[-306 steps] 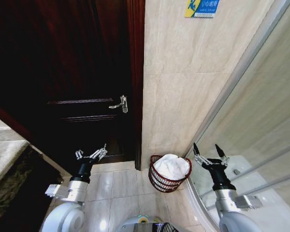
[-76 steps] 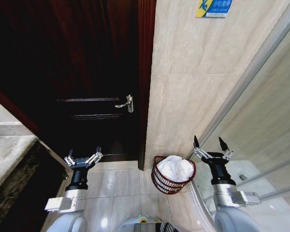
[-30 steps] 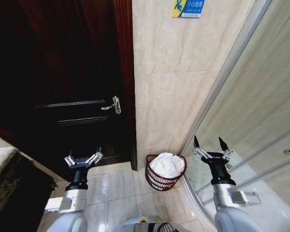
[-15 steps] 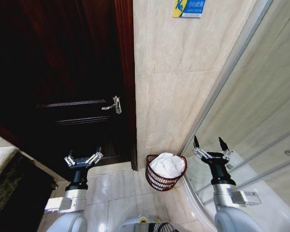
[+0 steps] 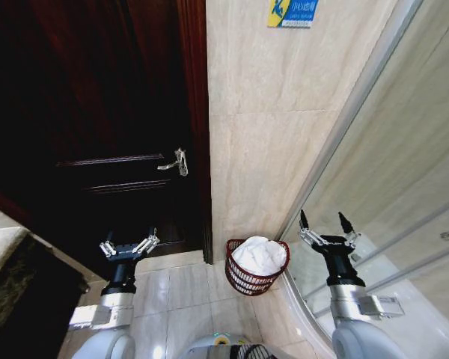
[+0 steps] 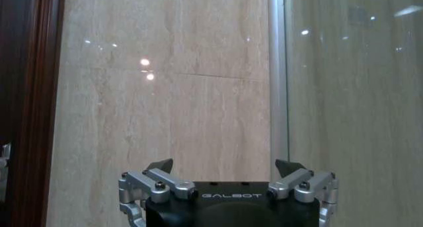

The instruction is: Discard the used towel into the hamper.

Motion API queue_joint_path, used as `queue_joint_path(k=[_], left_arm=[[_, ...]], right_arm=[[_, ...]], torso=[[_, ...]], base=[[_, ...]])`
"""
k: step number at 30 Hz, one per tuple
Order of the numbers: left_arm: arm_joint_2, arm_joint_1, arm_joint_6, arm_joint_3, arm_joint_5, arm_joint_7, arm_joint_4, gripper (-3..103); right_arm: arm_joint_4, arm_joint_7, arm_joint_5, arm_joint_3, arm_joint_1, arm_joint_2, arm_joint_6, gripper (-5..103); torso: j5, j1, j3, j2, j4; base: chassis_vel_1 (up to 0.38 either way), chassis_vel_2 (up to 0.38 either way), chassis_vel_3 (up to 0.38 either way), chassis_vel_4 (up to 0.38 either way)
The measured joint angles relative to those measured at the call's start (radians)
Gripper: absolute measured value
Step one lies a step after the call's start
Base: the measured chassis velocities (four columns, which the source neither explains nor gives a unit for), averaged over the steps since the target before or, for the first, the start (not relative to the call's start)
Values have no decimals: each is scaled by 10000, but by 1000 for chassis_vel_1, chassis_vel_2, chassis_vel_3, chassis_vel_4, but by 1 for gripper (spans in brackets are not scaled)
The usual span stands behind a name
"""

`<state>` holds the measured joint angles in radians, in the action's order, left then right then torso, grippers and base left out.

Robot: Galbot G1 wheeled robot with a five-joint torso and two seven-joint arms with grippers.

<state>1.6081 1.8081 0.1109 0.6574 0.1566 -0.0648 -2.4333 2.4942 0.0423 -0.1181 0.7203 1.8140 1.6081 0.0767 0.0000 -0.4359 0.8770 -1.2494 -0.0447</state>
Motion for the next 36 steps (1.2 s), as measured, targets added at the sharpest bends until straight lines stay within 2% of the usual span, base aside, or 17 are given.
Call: queue_joint_path(k=[36], left_arm=[[0, 0, 0, 0, 0, 0, 0, 100]], right_arm=[[0, 0, 0, 0, 0, 0, 0, 100]], torso=[[0, 0, 0, 0, 0]], base=[[0, 0, 0, 0]])
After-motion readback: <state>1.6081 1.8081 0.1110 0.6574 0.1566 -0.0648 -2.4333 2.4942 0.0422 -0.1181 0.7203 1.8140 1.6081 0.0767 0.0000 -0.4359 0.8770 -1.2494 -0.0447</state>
